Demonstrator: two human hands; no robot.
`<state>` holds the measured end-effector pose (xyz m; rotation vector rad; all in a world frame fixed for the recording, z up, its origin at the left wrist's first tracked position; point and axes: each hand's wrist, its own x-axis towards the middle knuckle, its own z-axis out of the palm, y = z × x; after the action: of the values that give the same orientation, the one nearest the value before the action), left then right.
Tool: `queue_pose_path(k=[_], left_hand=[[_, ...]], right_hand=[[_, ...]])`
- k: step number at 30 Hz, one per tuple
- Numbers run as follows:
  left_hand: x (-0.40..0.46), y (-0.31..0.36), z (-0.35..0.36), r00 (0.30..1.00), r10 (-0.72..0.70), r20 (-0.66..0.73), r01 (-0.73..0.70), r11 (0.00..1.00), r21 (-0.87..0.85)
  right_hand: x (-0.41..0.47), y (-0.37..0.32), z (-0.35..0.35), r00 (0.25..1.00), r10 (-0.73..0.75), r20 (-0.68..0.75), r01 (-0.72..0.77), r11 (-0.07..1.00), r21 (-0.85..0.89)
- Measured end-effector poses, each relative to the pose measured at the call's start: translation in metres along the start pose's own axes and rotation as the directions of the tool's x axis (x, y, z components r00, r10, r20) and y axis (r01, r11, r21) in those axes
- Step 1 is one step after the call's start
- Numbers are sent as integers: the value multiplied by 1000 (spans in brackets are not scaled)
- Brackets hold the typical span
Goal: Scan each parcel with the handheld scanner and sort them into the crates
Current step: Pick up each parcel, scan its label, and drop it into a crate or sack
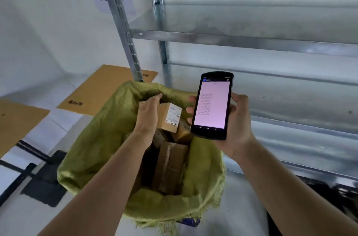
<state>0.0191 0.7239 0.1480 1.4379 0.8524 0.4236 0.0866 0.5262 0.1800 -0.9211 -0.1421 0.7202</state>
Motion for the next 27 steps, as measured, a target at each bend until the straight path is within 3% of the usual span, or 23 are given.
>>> queue_pose_path(k=[8,15,27], left_hand=[[-62,-3,101,969,38,245,-50,998,42],[-190,-26,237,848,115,518,-196,975,105],[-458,-102,474,561,-49,826,-216,955,204]], right_hand=[[-107,-36,-67,950,-160,-269,160,987,-23],[-242,-75,-171,856,-247,-454,280,960,5],[-484,-143,-381,660,-267,-702,311,948,-69]])
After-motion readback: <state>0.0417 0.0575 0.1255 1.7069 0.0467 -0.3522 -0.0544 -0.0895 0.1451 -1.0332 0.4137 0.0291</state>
